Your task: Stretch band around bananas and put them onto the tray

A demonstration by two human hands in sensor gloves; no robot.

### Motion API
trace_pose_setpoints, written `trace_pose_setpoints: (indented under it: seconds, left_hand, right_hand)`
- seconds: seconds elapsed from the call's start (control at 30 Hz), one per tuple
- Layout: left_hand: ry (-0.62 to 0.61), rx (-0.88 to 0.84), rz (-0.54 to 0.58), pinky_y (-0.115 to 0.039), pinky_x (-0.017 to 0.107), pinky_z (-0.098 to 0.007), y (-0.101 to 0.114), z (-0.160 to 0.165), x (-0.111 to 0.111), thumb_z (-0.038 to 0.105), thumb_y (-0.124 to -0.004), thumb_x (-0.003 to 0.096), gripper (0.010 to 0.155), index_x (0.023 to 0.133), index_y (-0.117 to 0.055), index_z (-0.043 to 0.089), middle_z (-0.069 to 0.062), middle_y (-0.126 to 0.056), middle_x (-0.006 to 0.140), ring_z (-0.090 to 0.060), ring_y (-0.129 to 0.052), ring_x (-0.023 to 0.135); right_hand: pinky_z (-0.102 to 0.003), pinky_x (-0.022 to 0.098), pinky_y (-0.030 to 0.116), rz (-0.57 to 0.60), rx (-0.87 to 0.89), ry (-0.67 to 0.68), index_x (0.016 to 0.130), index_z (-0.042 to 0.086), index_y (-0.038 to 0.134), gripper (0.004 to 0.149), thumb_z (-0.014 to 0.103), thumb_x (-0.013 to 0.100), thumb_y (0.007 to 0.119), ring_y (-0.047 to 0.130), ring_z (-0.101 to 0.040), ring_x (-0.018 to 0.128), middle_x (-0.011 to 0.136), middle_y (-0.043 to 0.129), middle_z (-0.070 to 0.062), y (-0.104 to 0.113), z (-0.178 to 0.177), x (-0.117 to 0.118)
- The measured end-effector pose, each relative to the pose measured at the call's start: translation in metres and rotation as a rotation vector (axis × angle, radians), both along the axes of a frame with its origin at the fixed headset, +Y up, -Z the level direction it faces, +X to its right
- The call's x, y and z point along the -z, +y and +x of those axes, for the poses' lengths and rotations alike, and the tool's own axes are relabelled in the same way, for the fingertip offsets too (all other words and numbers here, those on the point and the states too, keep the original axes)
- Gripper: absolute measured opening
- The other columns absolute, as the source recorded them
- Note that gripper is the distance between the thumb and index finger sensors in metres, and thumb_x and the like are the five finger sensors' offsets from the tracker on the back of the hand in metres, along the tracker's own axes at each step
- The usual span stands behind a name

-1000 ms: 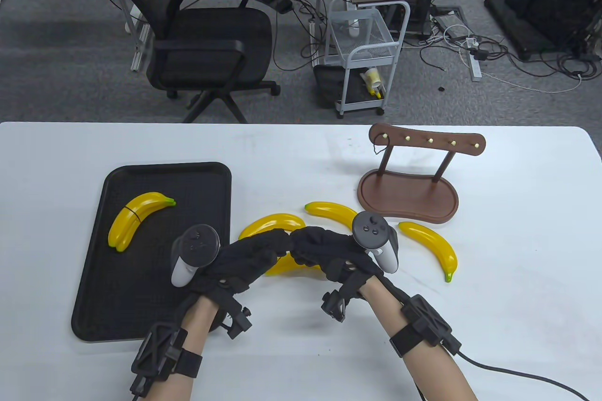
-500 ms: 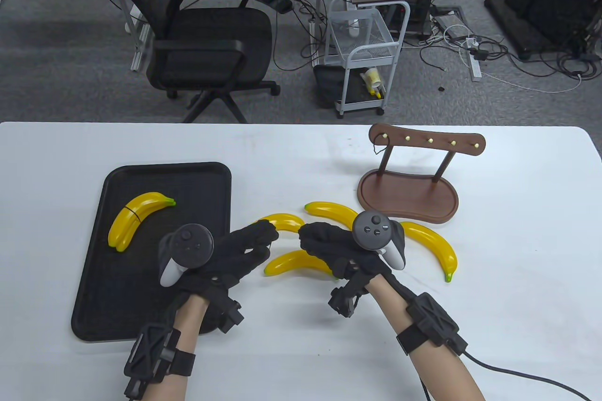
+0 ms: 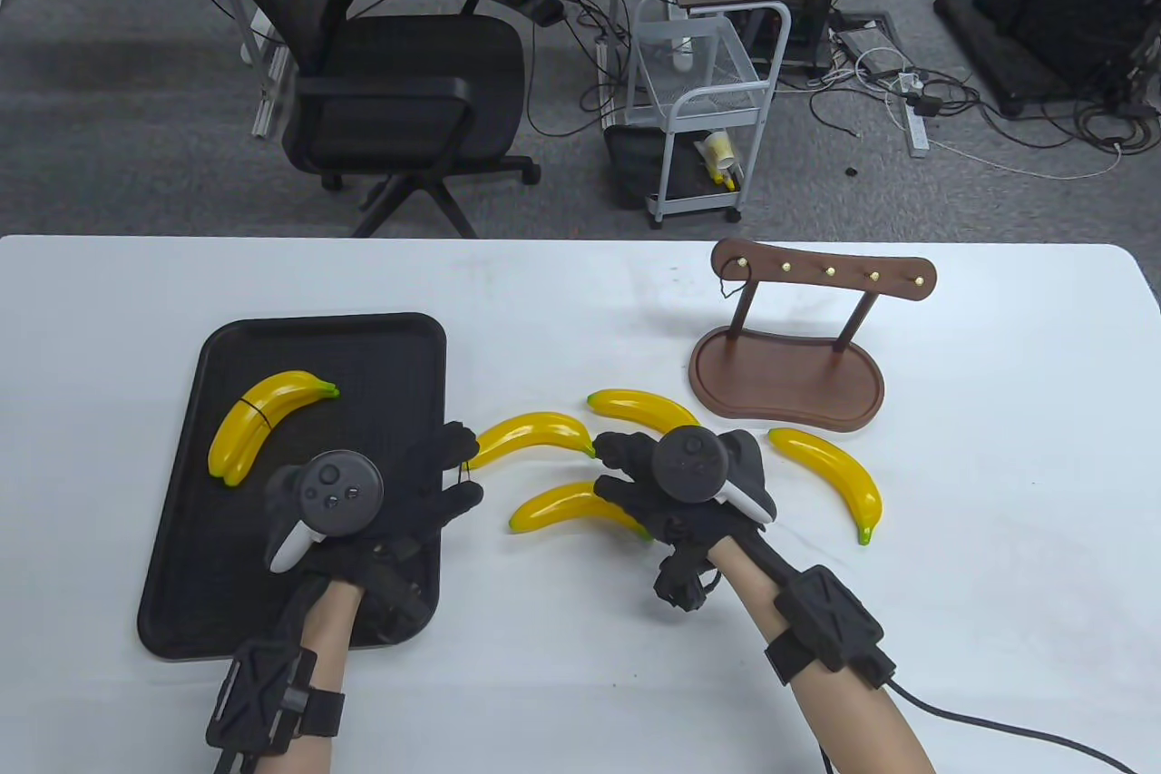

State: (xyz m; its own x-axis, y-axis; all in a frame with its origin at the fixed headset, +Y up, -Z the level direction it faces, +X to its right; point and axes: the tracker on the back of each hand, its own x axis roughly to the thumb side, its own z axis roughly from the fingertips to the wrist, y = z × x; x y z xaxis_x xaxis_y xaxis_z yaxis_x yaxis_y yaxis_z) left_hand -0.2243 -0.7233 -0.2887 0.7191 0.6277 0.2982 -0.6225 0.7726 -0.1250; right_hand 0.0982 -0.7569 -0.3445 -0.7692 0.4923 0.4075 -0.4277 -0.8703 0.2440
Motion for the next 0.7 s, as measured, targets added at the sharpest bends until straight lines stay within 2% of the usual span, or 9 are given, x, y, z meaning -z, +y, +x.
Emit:
trace_pose_setpoints:
  seconds: [0.33, 0.5, 0.7]
  left_hand:
    - [0.019, 0.049, 0.021, -0.066, 0.080, -0.046, -0.011, -0.002, -0.001, 0.061, -0.071, 0.0455, 0.076, 0.110, -0.055, 0.025, 0.001, -0.073, 0.113, -0.026, -0.079, 0.104]
    - [0.027, 0.063, 0.018, -0.065, 0.080, -0.045, -0.015, -0.006, -0.001, 0.061, -0.072, 0.0452, 0.076, 0.110, -0.054, 0.025, 0.002, -0.072, 0.114, -0.025, -0.079, 0.105]
    - [0.037, 0.083, 0.025, -0.066, 0.080, -0.044, -0.016, -0.006, -0.001, 0.061, -0.073, 0.0450, 0.077, 0.110, -0.054, 0.025, 0.002, -0.072, 0.114, -0.025, -0.079, 0.105]
  right_hand:
    - [-0.057, 0.060, 0.071, 0.031, -0.250, 0.057, 0.110, 0.010, 0.051, 0.073, 0.044, 0.051, 0.080, 0.075, -0.043, 0.091, 0.108, 0.064, -0.018, -0.032, -0.020, 0.003]
    - [-0.055, 0.060, 0.073, 0.077, -0.363, 0.084, 0.110, 0.011, 0.049, 0.077, 0.044, 0.049, 0.083, 0.076, -0.041, 0.090, 0.108, 0.063, -0.016, -0.039, -0.025, 0.002]
    - [-0.051, 0.059, 0.076, 0.110, -0.414, 0.098, 0.108, 0.013, 0.051, 0.075, 0.041, 0.048, 0.085, 0.080, -0.037, 0.088, 0.106, 0.067, -0.013, -0.043, -0.030, 0.003]
